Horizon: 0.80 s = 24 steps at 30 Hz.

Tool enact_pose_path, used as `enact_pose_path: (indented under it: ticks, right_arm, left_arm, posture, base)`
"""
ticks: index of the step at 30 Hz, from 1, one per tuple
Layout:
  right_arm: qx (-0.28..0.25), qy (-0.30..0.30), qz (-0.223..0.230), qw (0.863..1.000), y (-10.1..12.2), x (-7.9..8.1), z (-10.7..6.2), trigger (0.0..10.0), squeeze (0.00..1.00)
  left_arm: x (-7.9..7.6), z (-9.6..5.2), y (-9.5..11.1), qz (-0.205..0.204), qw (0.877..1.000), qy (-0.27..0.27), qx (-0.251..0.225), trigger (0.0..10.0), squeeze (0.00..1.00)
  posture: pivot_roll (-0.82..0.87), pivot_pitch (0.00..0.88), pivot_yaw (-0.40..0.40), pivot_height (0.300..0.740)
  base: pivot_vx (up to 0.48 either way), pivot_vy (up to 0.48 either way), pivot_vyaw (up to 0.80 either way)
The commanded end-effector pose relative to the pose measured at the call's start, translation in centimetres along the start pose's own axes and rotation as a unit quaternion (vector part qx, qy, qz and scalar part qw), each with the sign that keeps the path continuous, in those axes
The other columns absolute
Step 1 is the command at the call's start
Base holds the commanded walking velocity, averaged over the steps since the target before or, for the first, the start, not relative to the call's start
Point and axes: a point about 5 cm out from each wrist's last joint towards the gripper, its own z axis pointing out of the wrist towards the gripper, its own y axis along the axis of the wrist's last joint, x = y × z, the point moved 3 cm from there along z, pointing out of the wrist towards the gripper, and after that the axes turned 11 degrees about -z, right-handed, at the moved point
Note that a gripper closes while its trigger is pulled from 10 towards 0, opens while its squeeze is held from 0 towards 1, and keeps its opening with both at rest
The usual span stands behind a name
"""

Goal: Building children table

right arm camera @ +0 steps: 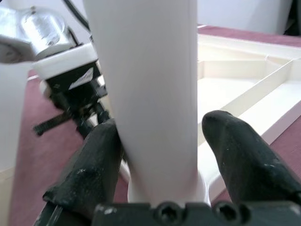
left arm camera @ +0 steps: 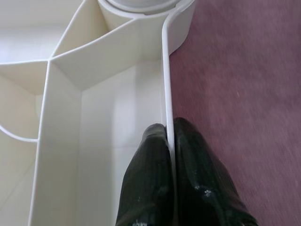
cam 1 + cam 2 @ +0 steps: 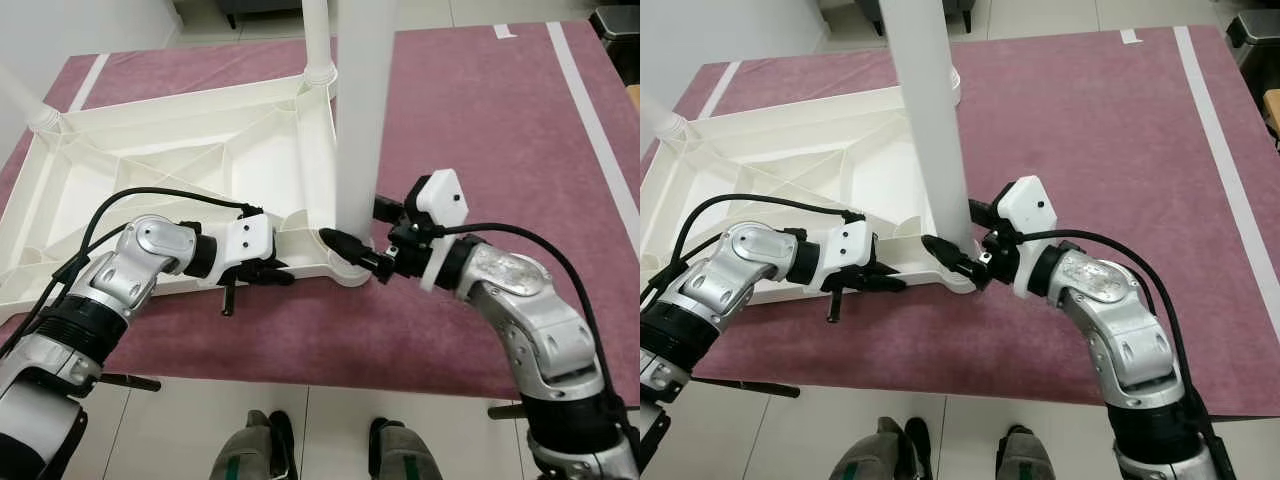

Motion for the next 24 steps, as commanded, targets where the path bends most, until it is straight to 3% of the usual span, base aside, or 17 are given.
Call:
enact_pose_path:
  ticks: [1,7,11,20,21,24]
  right_arm:
    - [-0.007,0.052,0.007,0.999,-0.1,1.5,0.2,10.0,0.00]
    - [-0.013,0.077,0.018,0.997,-0.2,2.1,0.8,10.0,0.00]
    - [-0.027,0.083,0.036,0.996,-0.4,3.0,2.2,10.0,0.00]
    - [-0.040,0.095,0.050,0.993,-0.3,3.7,2.6,10.0,0.00]
    - [-0.039,0.092,0.055,0.993,-0.5,3.7,2.5,0.0,0.00]
    - [-0.032,0.086,0.058,0.994,-0.9,3.7,2.3,0.0,0.00]
  left_arm:
    - [-2.2,-1.9,-1.5,0.032,0.986,-0.143,0.076,0.0,0.00]
    - [-2.3,-2.4,-1.9,0.039,0.984,-0.148,0.089,0.0,0.00]
    - [-3.0,-2.2,-2.0,0.037,0.984,-0.156,0.082,0.0,0.00]
    - [-3.4,-1.8,-2.3,0.031,0.985,-0.156,0.073,0.0,0.00]
    - [-3.4,-1.7,-2.3,0.030,0.985,-0.154,0.069,0.0,0.00]
    - [-3.4,-1.7,-2.2,0.028,0.986,-0.151,0.065,0.0,0.00]
  posture:
    - [-0.07,0.187,0.177,0.740]
    - [-0.07,0.185,0.176,0.740]
    - [-0.07,0.182,0.174,0.740]
    - [-0.06,0.182,0.169,0.740]
    - [-0.07,0.182,0.166,0.740]
    - [-0.07,0.181,0.165,0.740]
  base:
    - [0.000,0.000,0.00]
    - [0.000,0.000,0.00]
    - [0.000,0.000,0.00]
    - [0.000,0.000,0.00]
    - [0.000,0.000,0.00]
    - [0.000,0.000,0.00]
